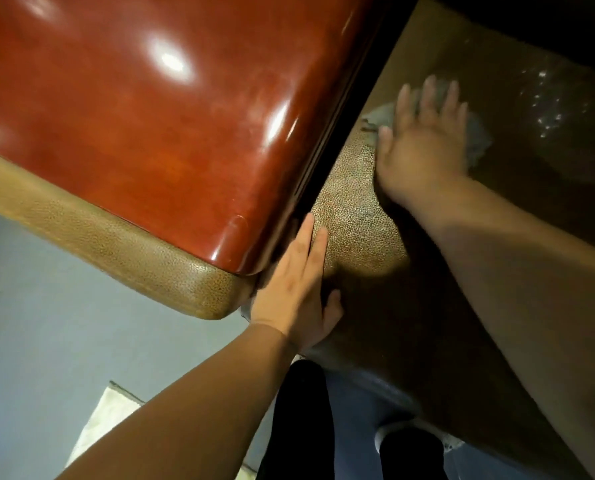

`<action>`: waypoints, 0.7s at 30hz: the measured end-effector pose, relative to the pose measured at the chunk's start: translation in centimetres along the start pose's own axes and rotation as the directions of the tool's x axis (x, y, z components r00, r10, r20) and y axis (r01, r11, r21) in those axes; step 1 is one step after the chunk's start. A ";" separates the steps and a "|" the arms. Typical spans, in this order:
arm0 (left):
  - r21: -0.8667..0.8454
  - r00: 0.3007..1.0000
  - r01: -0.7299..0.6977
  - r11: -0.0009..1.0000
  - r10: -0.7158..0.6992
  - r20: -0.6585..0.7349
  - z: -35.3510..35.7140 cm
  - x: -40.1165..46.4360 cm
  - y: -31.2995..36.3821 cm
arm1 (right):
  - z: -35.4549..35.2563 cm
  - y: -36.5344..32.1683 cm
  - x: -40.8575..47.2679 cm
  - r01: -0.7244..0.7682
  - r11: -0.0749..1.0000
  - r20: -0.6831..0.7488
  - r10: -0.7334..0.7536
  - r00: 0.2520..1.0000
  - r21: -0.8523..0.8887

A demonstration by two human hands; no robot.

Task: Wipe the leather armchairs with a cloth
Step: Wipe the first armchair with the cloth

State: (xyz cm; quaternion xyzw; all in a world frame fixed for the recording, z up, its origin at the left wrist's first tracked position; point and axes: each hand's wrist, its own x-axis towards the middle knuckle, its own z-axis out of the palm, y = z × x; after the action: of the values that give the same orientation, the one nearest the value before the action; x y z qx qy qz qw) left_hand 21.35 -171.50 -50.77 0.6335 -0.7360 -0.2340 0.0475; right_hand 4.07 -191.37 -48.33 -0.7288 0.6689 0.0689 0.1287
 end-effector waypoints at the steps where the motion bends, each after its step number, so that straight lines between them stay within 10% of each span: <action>1: 0.012 1.000 0.014 1.000 -0.014 -0.001 0.1 0.1 0.2 | 0.3 -2.0 -0.1 0.030 1.000 0.027 -0.030 0.999 0.005; 9: 0.082 0.996 0.050 0.995 -0.055 0.068 -0.7 0.3 0.7 | 0.1 0.2 -6.0 0.647 0.761 0.178 -0.631 0.756 -0.049; 16: 0.129 0.991 0.070 0.989 -0.083 0.100 -1.0 0.2 0.8 | 0.2 -0.5 -1.4 0.196 0.980 0.018 -0.195 0.981 -0.019; 21: 0.172 0.989 0.044 0.984 -0.067 0.134 -1.6 0.5 1.1 | 1.4 -1.1 -8.9 0.547 0.835 0.091 -0.550 0.830 0.051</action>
State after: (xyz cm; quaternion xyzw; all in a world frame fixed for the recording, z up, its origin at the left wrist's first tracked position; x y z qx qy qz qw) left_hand 20.84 -172.33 -49.03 0.6376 -0.7367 -0.2158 -0.0642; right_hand 4.39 -182.37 -47.18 -0.8840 0.4252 0.0584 0.1853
